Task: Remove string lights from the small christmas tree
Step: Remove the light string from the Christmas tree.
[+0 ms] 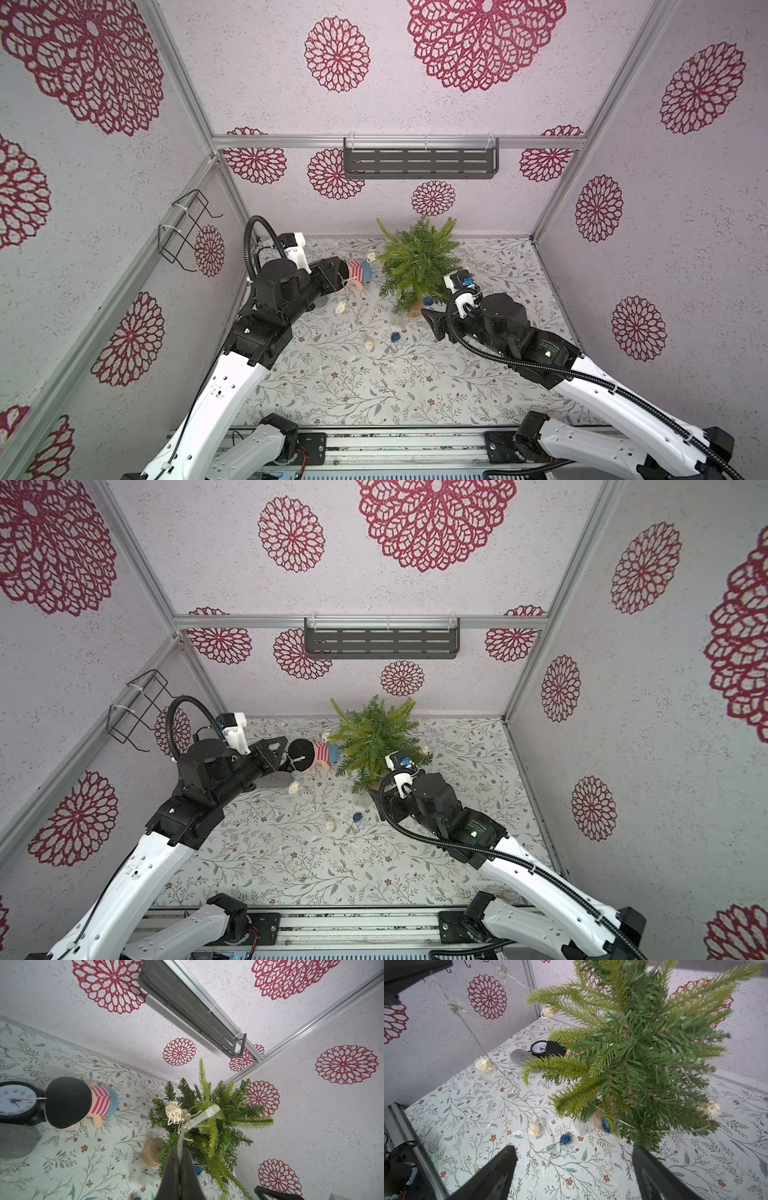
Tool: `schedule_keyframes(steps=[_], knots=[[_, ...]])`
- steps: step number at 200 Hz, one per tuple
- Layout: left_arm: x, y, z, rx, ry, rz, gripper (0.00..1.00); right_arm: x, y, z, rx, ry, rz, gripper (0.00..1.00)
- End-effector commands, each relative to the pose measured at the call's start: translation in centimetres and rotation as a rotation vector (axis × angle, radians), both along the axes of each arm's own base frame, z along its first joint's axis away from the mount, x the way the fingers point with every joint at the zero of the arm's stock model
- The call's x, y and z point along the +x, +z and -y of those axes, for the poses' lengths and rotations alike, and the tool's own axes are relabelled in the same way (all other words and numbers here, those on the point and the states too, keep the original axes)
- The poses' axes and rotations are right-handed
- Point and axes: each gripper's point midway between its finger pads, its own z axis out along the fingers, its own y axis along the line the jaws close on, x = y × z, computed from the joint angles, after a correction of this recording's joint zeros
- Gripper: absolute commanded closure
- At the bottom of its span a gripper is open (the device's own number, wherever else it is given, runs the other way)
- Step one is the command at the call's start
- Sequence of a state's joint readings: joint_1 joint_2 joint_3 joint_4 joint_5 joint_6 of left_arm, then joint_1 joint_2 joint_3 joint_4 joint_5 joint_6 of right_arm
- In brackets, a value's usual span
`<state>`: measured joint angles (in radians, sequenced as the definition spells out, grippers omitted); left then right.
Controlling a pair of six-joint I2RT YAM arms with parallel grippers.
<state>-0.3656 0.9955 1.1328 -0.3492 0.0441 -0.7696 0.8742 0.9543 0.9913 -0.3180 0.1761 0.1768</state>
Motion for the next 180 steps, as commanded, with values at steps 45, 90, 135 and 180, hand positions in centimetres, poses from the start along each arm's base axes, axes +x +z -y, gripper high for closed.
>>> schedule_keyframes(steps=[45, 90, 135, 180], knots=[[1.4, 0.6, -1.2, 0.12, 0.011, -0.028, 1.0, 0.8, 3.7, -0.2, 0.035, -0.014, 0.101, 0.09], [3.2, 0.9, -2.7, 0.151, 0.061, -0.023, 1.0, 1.0, 3.9, -0.7, 0.025, 0.003, 0.073, 0.08], [5.3, 1.5, -3.9, 0.159, 0.097, 0.0, 1.0, 1.0, 4.1, -1.6, 0.04, 0.033, 0.07, 0.08], [7.4, 1.0, -4.2, 0.156, 0.111, -0.002, 1.0, 1.4, 4.2, -2.4, 0.018, 0.056, 0.064, 0.08]])
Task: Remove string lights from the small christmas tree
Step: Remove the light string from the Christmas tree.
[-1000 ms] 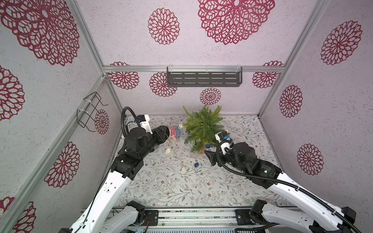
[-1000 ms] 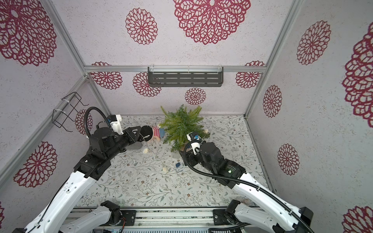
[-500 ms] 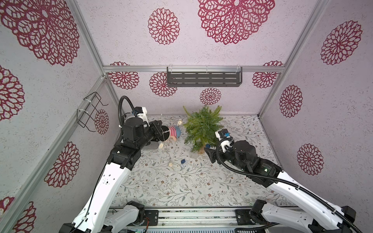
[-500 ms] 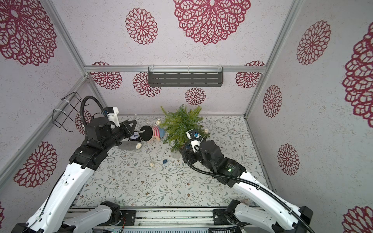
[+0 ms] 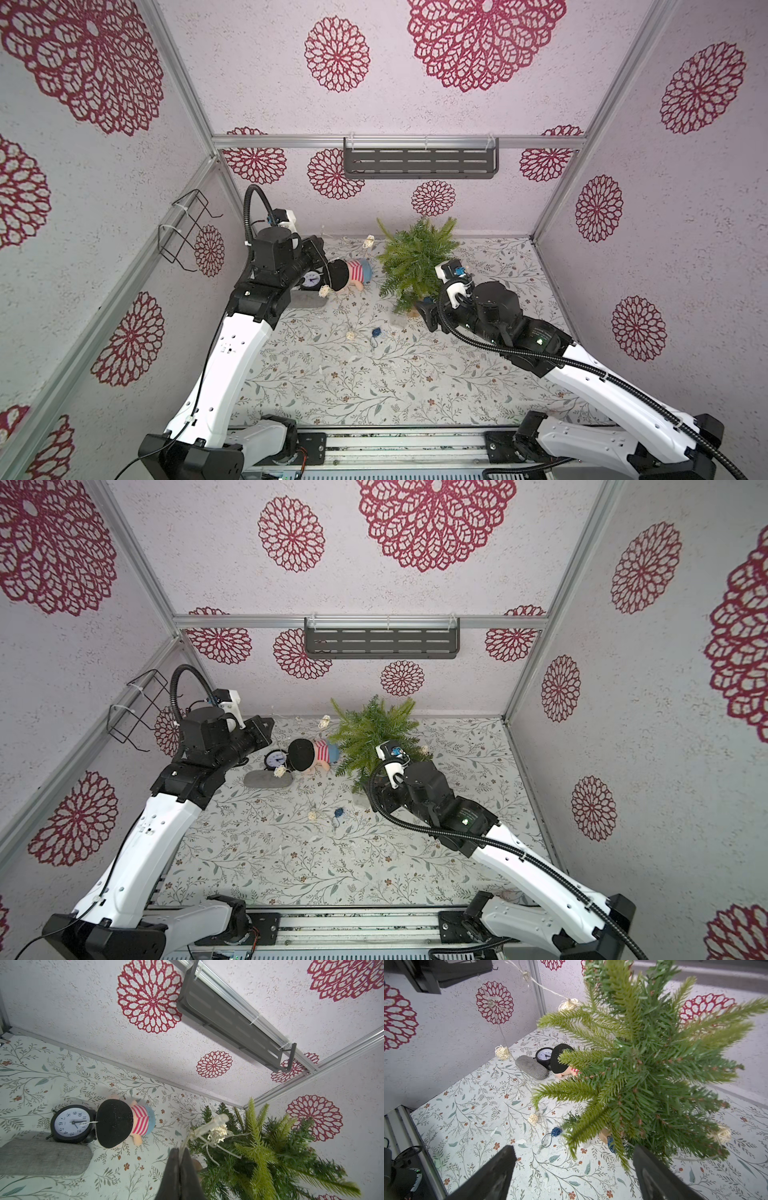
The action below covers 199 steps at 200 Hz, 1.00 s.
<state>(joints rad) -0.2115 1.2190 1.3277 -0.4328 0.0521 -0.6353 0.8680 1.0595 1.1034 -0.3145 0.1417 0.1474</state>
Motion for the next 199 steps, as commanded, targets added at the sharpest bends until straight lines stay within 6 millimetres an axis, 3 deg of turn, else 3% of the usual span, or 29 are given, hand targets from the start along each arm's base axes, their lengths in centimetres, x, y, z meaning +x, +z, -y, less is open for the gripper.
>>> schedule_keyframes(steps=[1, 98, 136, 199], knots=[[1.2, 1.6, -0.2, 0.007, -0.005, 0.062, 1.0, 0.1, 2.3, -0.2, 0.023, 0.019, 0.049, 0.08], [7.2, 2.4, -0.5, 0.07, -0.005, 0.058, 1.0, 0.5, 2.5, -0.7, 0.023, 0.018, 0.045, 0.08], [10.1, 3.0, 0.1, 0.085, -0.023, 0.07, 1.0, 0.7, 2.6, -0.4, 0.012, 0.006, 0.041, 0.08], [13.2, 4.9, 1.6, 0.057, -0.079, 0.166, 1.0, 1.2, 2.7, -0.1, 0.005, -0.002, 0.025, 0.08]])
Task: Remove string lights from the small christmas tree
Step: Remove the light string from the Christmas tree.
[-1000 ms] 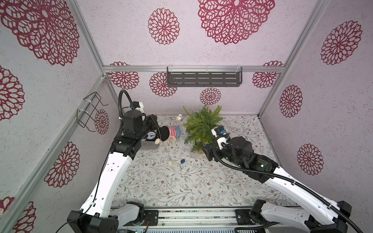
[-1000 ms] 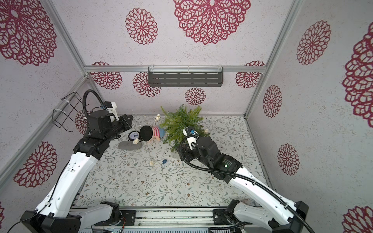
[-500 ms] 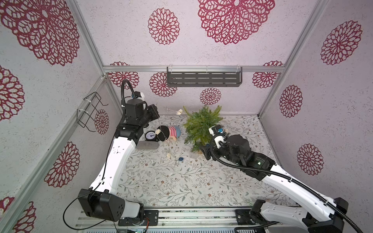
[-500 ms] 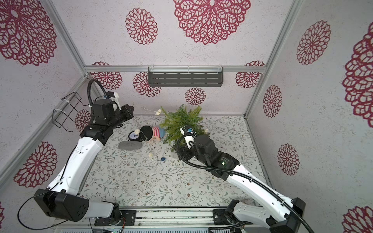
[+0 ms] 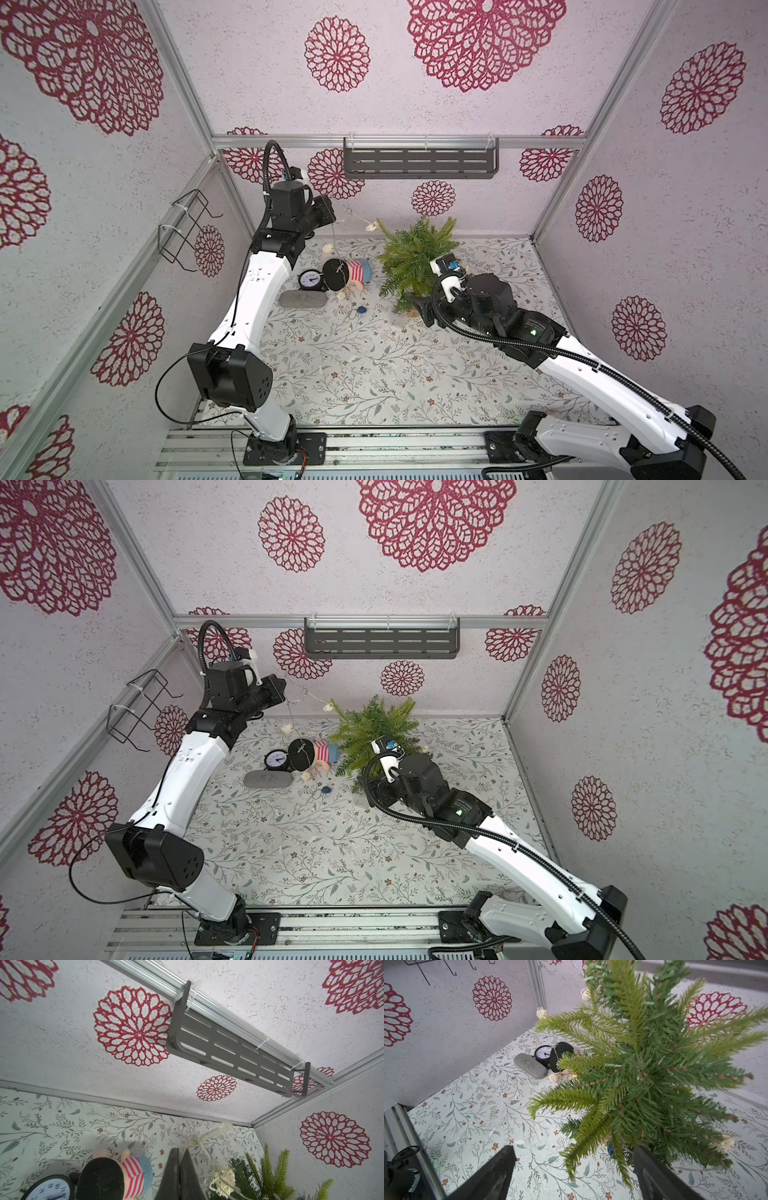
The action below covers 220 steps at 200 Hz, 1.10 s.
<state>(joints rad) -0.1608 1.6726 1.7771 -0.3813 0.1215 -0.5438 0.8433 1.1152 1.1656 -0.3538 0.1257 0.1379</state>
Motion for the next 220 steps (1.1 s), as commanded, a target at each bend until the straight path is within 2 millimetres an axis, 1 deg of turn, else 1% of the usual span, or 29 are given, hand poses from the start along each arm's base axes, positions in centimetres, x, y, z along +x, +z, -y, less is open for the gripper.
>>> schedule_keyframes(steps=[1, 30, 54, 97, 114, 149, 191, 220], knots=[[1.1, 2.4, 0.6, 0.0, -0.041, 0.099, 1.0, 0.1, 2.6, 0.2, 0.031, 0.005, 0.045, 0.08], [2.1, 2.4, 1.4, -0.016, -0.067, 0.117, 1.0, 0.1, 3.4, 0.3, 0.033, 0.009, 0.051, 0.08], [3.0, 2.6, 1.7, -0.028, -0.076, 0.137, 1.0, 0.2, 3.6, 0.6, 0.031, -0.001, 0.057, 0.08], [4.2, 3.7, 3.0, -0.035, -0.112, 0.186, 1.0, 1.0, 4.1, 0.9, 0.027, -0.016, 0.056, 0.08], [4.9, 3.8, 3.5, -0.037, -0.125, 0.19, 1.0, 1.1, 4.3, 1.0, 0.027, -0.019, 0.056, 0.08], [5.4, 4.7, 4.4, -0.04, -0.156, 0.215, 1.0, 1.5, 5.0, 1.4, 0.039, -0.033, 0.062, 0.08], [6.0, 5.6, 4.6, -0.05, -0.157, 0.259, 1.0, 2.3, 5.2, 2.2, 0.038, -0.063, 0.054, 0.08], [6.4, 5.9, 5.1, -0.071, -0.167, 0.279, 1.0, 2.7, 5.9, 2.9, 0.048, -0.079, 0.059, 0.08]])
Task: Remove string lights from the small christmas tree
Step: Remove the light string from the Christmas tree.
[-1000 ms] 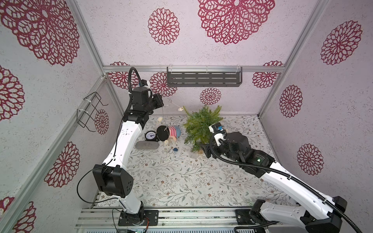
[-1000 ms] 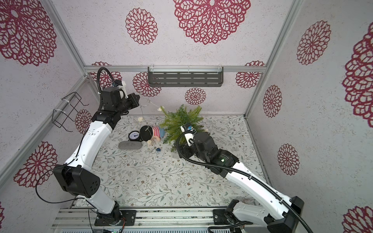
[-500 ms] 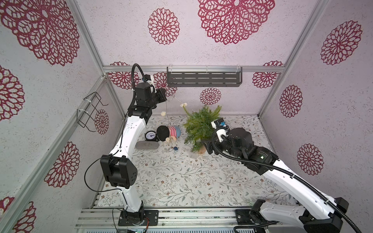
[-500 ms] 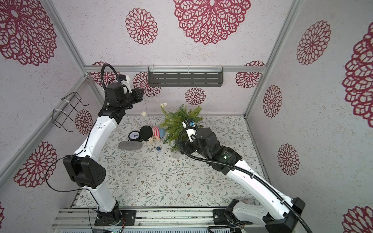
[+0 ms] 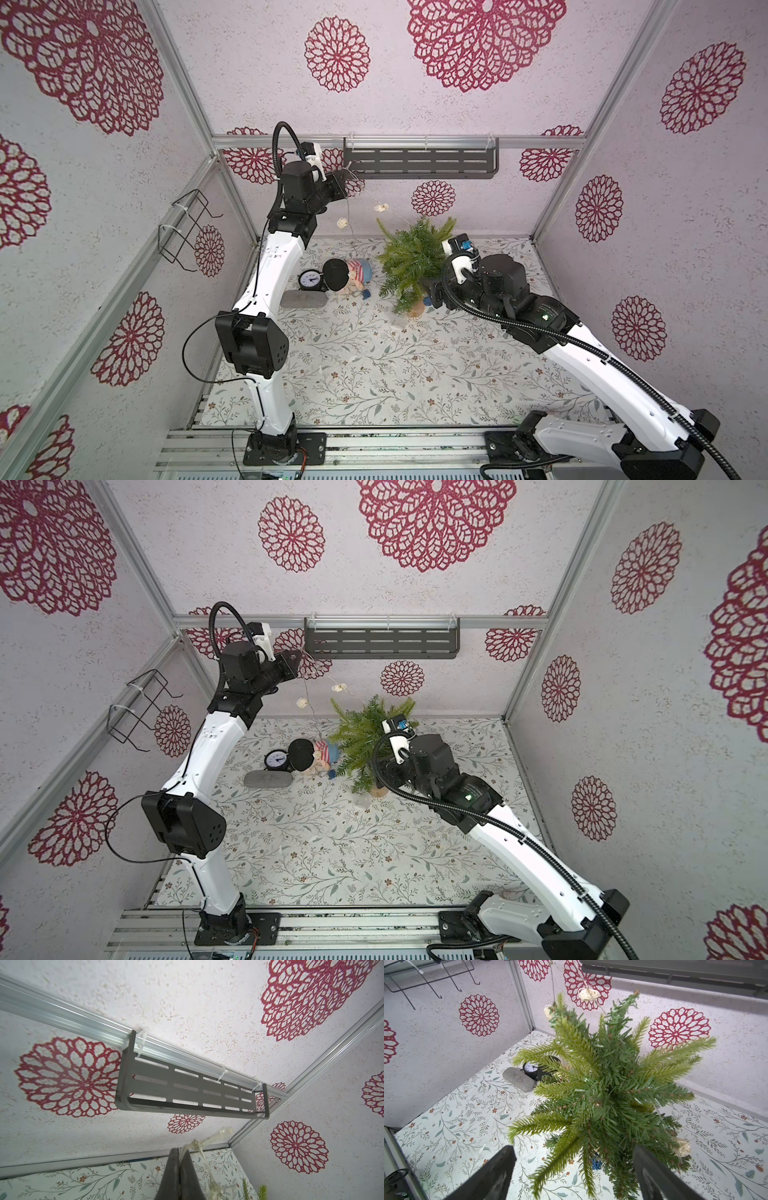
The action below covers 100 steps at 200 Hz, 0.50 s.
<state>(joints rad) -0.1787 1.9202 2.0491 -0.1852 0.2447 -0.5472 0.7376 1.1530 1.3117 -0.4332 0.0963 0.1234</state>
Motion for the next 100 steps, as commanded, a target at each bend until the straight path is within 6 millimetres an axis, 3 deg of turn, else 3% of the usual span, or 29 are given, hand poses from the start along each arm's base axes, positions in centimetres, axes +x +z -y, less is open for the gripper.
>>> schedule_keyframes(steps=[1, 12, 15, 24, 100], knots=[[0.5, 1.4, 1.0, -0.013, -0.027, 0.066, 1.0, 0.2, 2.3, 0.6, 0.028, -0.006, 0.039, 0.08], [0.3, 2.1, 1.3, -0.022, -0.041, 0.082, 1.0, 0.4, 2.7, 0.9, 0.032, -0.014, 0.044, 0.08], [1.3, 0.5, 1.6, -0.018, -0.044, 0.056, 1.0, 0.5, 2.7, 0.9, 0.033, -0.015, 0.043, 0.08], [1.6, 0.3, 2.1, -0.019, -0.056, 0.056, 1.0, 0.7, 3.0, 1.1, 0.034, -0.022, 0.049, 0.08], [3.0, 1.1, 4.7, -0.068, -0.097, 0.107, 1.0, 4.5, 4.8, 3.6, 0.062, -0.112, 0.077, 0.08]])
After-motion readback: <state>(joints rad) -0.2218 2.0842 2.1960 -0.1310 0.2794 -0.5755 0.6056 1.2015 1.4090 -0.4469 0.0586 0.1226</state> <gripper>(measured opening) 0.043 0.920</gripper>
